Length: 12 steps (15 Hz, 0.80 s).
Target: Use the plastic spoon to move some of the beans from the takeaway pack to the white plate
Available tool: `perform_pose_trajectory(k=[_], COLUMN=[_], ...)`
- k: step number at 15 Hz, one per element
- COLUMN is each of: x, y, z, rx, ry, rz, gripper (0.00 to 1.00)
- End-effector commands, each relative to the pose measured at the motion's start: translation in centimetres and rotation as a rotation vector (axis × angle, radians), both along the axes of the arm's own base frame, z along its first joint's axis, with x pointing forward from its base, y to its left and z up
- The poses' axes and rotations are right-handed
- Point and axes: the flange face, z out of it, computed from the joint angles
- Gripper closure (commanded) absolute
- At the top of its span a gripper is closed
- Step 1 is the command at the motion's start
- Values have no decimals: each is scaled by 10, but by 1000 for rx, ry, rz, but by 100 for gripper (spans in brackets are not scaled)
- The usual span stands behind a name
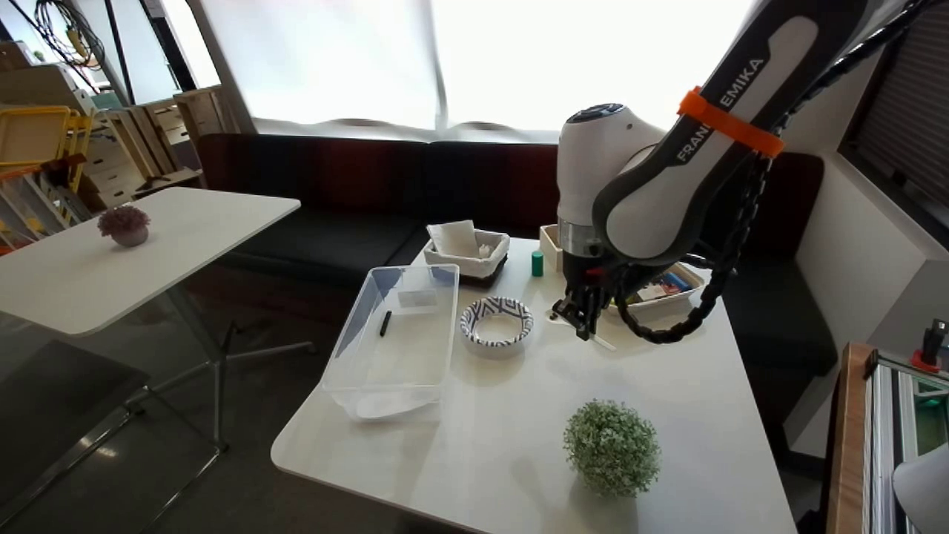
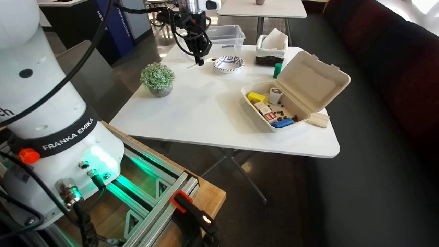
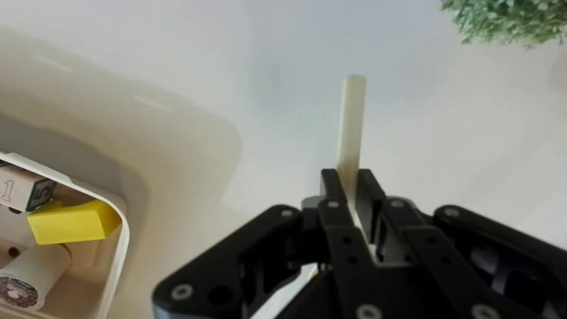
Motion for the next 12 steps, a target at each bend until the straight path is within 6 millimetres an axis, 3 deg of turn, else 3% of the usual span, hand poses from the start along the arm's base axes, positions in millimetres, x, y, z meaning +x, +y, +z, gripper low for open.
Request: perform_pose_trajectory(k=[1, 2, 3, 9, 12], x=[0, 1, 1, 36, 54], y=[-2, -3, -3, 20, 22], z=[0, 0, 1, -4, -10], rx=[0, 0, 0, -7, -28], ry=[1, 0, 0, 9, 34], rz=[3, 4, 5, 116, 153], gripper=[87, 87, 97, 97, 97])
